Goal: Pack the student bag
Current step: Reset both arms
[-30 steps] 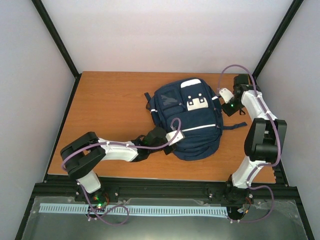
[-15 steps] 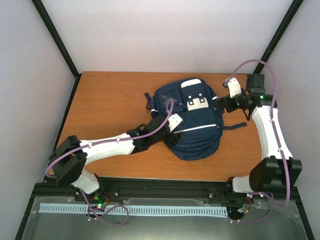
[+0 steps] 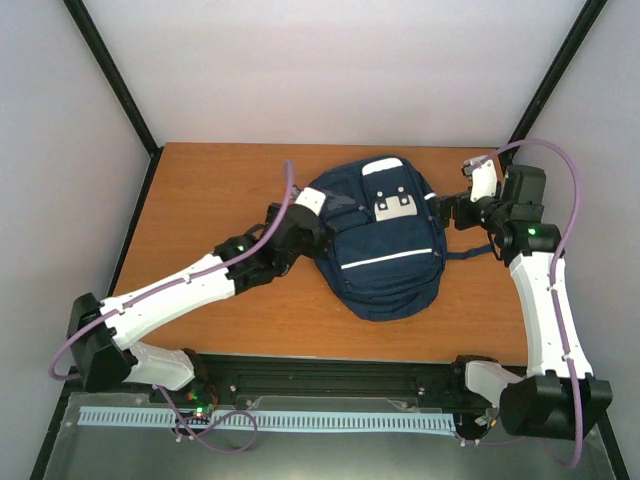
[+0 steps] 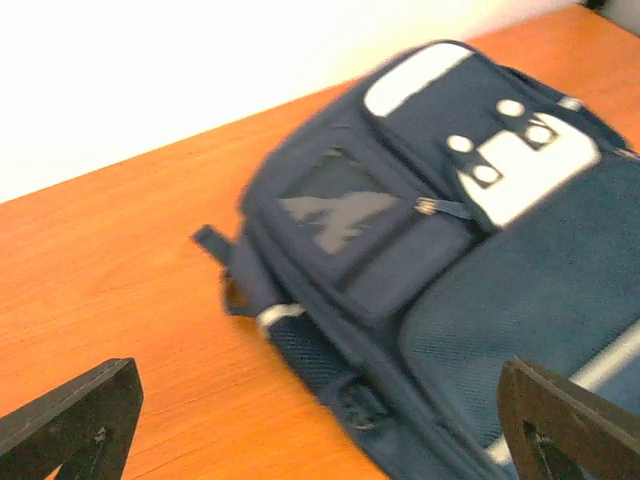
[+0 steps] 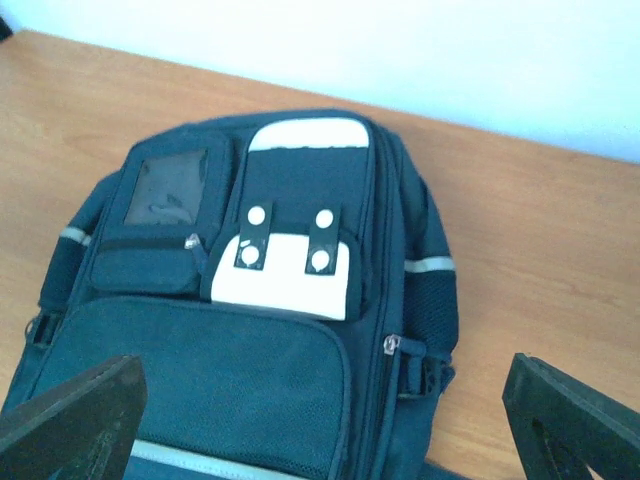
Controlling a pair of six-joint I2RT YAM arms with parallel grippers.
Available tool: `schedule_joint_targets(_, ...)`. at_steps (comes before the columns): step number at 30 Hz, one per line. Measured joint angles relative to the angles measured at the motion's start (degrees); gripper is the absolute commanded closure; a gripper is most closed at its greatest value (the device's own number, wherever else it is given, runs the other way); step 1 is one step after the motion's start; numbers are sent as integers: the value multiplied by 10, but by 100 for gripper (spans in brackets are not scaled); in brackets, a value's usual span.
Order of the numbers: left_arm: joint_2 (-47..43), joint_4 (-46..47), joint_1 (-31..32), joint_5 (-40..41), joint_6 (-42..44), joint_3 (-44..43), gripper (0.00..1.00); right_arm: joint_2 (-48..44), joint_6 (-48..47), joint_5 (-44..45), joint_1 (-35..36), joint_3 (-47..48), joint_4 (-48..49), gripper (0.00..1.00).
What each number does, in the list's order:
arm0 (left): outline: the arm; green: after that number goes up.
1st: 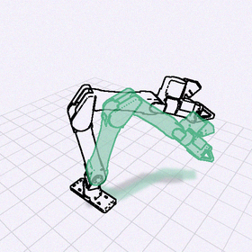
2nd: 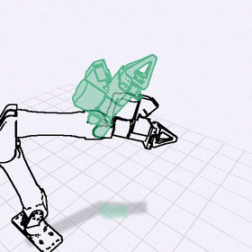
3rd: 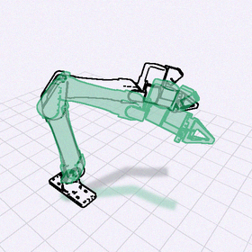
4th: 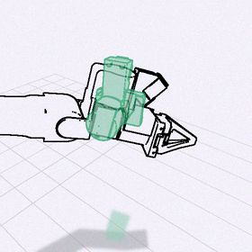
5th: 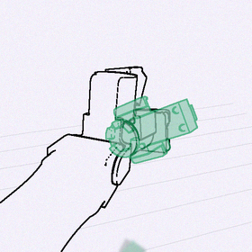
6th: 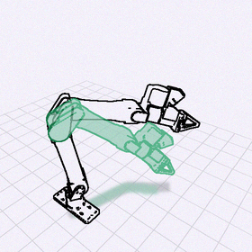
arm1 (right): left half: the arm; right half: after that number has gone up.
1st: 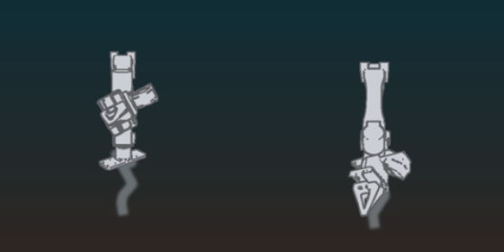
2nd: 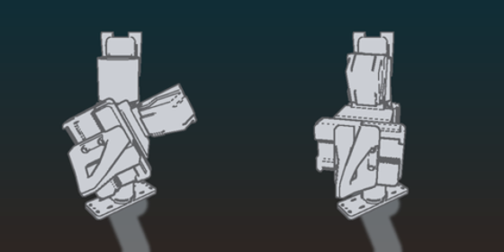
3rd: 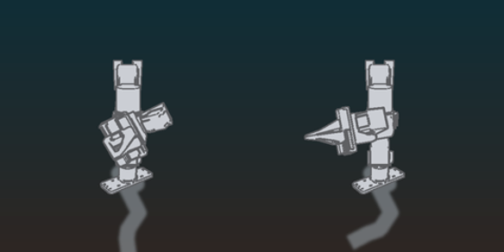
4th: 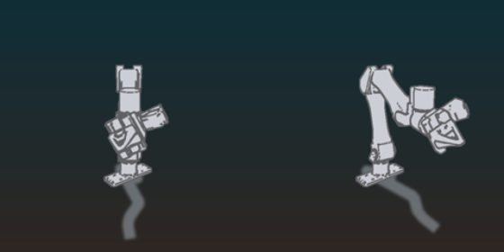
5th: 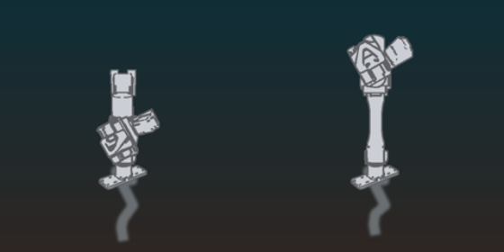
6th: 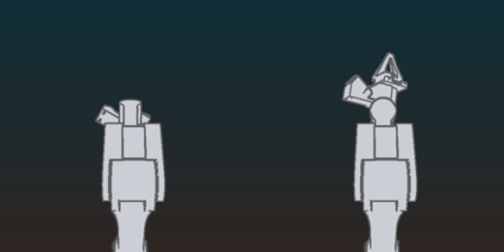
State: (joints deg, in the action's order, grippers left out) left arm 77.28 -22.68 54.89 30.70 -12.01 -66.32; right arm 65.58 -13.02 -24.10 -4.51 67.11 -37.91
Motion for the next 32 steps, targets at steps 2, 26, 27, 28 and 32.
schedule_joint_targets(2, -12, -36, -18, 26, -19, -14, 0, -23, 15, 7, 0, -12, 20, 0)
schedule_joint_targets(26, -137, -41, -158, 87, -57, 129, 0, -188, 100, 87, 0, -230, 209, 0)
schedule_joint_targets(27, -137, -39, -158, 88, -57, 129, 0, -188, 100, 87, 0, -230, 210, 0)
schedule_joint_targets(28, -137, -38, -158, 89, -57, 129, 0, -188, 99, 87, 0, -230, 210, 0)
schedule_joint_targets(32, -137, -32, -158, 92, -55, 129, 0, -194, 94, 84, 0, -233, 212, 0)
